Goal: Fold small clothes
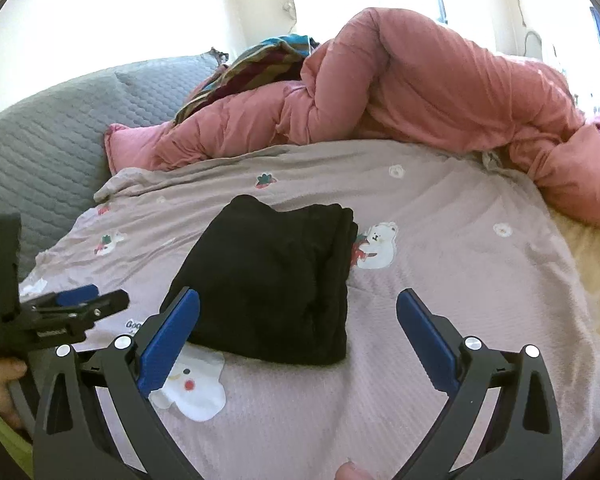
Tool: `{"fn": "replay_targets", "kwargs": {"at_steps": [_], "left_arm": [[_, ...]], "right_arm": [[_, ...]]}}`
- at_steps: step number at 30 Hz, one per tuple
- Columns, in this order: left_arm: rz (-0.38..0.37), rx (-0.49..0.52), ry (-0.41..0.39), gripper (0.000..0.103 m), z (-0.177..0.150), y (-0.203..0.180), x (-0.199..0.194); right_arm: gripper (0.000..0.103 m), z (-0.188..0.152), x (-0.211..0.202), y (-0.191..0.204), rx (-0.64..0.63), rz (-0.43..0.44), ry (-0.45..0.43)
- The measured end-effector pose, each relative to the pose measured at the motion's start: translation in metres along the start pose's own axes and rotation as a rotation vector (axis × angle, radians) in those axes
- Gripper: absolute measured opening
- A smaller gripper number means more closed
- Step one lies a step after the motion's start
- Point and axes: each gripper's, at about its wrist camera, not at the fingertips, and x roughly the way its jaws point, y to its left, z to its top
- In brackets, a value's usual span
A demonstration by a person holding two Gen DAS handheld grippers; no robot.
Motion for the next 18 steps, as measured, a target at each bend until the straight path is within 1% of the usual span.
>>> {"fn": "replay_targets", "kwargs": {"at_steps": [6, 10, 14, 18], "left_arm": [[0.011, 0.036, -0.023, 0.093, -0.012, -0.003, -0.024], [0.011, 0.052, -0.030, 0.093, -0.022, -0.004, -0.038], [0.004, 0.063, -0.029, 0.093, -0.034, -0.006, -0.048], [0.004, 0.065, -0.010, 0.093, -0.049, -0.005, -0.052]], "right_arm": [[0.098, -0.010, -0.018, 0.016, -0.041, -0.030, -0.014], [0.098, -0.019, -0.028, 0.021, -0.033, -0.045, -0.020], [0.098, -0.029, -0.036, 0.024, -0.028, -0.057, -0.005], [0.098, -0.043, -0.043, 0.025, -0.033, -0.088, 0.014]]}}
